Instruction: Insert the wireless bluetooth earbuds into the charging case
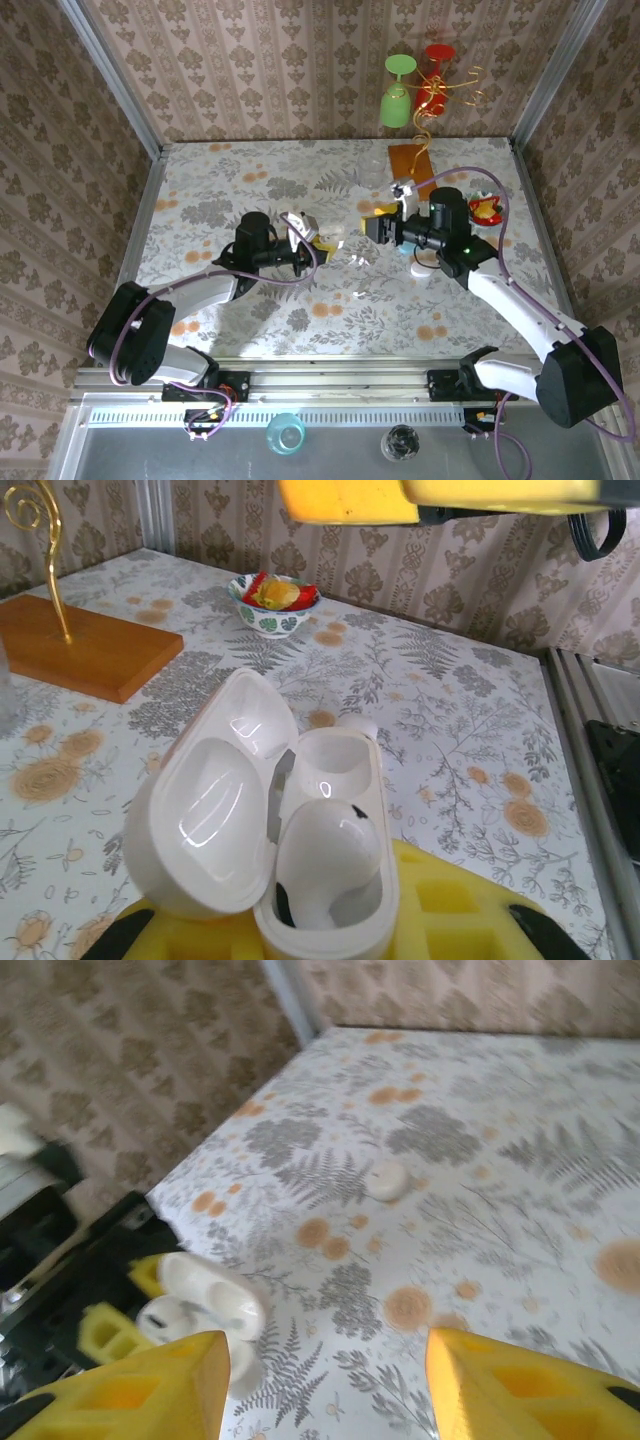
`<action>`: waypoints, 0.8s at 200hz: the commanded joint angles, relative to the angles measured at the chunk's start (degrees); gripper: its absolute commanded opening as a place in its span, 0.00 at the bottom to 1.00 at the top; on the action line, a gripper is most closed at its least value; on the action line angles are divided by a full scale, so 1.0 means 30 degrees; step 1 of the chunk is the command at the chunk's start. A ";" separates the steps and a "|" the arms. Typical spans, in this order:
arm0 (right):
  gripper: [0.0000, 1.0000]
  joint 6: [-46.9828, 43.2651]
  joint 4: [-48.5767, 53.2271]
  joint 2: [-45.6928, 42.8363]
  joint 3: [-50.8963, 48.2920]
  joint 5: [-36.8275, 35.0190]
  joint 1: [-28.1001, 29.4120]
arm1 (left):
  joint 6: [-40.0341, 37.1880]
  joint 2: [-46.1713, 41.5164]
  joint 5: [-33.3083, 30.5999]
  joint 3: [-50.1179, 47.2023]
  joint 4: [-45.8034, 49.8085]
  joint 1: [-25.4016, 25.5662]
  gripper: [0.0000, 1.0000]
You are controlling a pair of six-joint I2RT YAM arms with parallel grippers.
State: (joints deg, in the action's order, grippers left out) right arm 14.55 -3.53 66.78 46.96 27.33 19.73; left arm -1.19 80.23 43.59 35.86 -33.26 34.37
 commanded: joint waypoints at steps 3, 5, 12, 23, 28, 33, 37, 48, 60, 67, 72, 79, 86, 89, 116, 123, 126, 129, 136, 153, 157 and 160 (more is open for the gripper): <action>0.54 0.3480 0.2805 0.0883 0.0036 -0.1750 -0.0665 | -0.0730 -0.0199 -0.0087 -0.0347 -0.1112 -0.0149 0.03; 0.54 0.3474 0.3070 0.1000 0.0105 -0.1880 -0.0667 | -0.0742 -0.0199 -0.0088 -0.0350 -0.1149 -0.0163 0.03; 0.53 0.3464 0.3996 0.1478 0.0364 -0.2282 -0.0663 | -0.0739 -0.0199 -0.0086 -0.0352 -0.1190 -0.0159 0.03; 0.53 0.3173 0.5416 0.2387 0.0976 -0.2387 -0.0666 | -0.0767 -0.0188 -0.0044 -0.0365 -0.1190 -0.0177 0.03; 0.53 0.2970 0.6156 0.3020 0.1398 -0.2352 -0.0679 | -0.0775 -0.0170 -0.0021 -0.0351 -0.1181 -0.0178 0.03; 0.53 0.2818 0.6922 0.3600 0.1841 -0.2321 -0.0658 | -0.0800 -0.0142 -0.0019 -0.0351 -0.1197 -0.0177 0.03; 0.53 0.2612 0.7629 0.4129 0.2257 -0.2237 -0.0685 | -0.0802 -0.0141 0.0001 -0.0351 -0.1193 -0.0177 0.03; 0.52 0.1665 0.9705 0.6333 0.3593 -0.1637 -0.0680 | -0.0804 -0.0097 0.0026 -0.0362 -0.1165 -0.0195 0.03; 0.52 0.0642 1.1827 0.8316 0.5161 -0.1305 -0.0642 | -0.0777 -0.0089 0.0087 -0.0384 -0.1190 -0.0181 0.03; 0.52 0.0022 1.2546 0.9225 0.5795 -0.1060 -0.0590 | -0.0721 -0.0104 0.0116 -0.0408 -0.1205 -0.0185 0.03; 0.52 -0.0378 1.2902 0.9767 0.6204 -0.1011 -0.0543 | -0.0698 -0.0111 0.0144 -0.0435 -0.1234 -0.0178 0.03; 0.52 -0.0811 1.3381 1.0456 0.6823 -0.1041 -0.0415 | -0.0650 -0.0118 0.0146 -0.0467 -0.1274 -0.0180 0.03; 0.52 -0.1094 1.3697 1.1159 0.7405 -0.1069 -0.0359 | -0.0629 -0.0138 0.0147 -0.0510 -0.1278 -0.0179 0.03; 0.51 -0.1153 1.3801 1.1407 0.7576 -0.1129 -0.0360 | -0.0614 -0.0140 0.0139 -0.0521 -0.1300 -0.0181 0.03; 0.48 -0.1556 1.3869 1.3531 0.9249 -0.0685 -0.0255 | -0.0511 -0.0112 0.0120 -0.0672 -0.1555 -0.0192 0.03; 0.47 -0.1597 1.3762 1.4140 0.9536 -0.0277 -0.0250 | -0.0479 -0.0111 0.0121 -0.0673 -0.1513 -0.0178 0.03; 0.47 -0.1597 1.3747 1.4417 0.9717 -0.0151 -0.0248 | -0.0481 -0.0126 0.0118 -0.0687 -0.1535 -0.0177 0.03; 0.46 -0.1597 1.3818 1.4671 0.9908 -0.0081 -0.0233 | -0.0478 -0.0139 0.0117 -0.0700 -0.1556 -0.0177 0.03; 0.45 -0.1663 1.4007 1.5225 1.0332 0.0031 -0.0147 | -0.0445 -0.0140 0.0118 -0.0702 -0.1541 -0.0177 0.03; 0.44 -0.1935 1.4067 1.6147 1.0965 0.0352 0.0122 | -0.0379 -0.0212 0.0045 -0.0715 -0.1508 -0.0177 0.03; 0.44 -0.1947 1.4042 1.6317 1.1090 0.0471 0.0148 | -0.0366 -0.0198 0.0049 -0.0730 -0.1512 -0.0177 0.03; 0.44 -0.1977 1.4024 1.6450 1.1182 0.0576 0.0161 | -0.0361 -0.0225 0.0010 -0.0746 -0.1549 -0.0181 0.03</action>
State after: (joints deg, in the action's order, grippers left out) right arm 10.61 35.27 112.90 77.82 25.80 19.29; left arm -2.20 80.20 43.24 34.39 -36.01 34.28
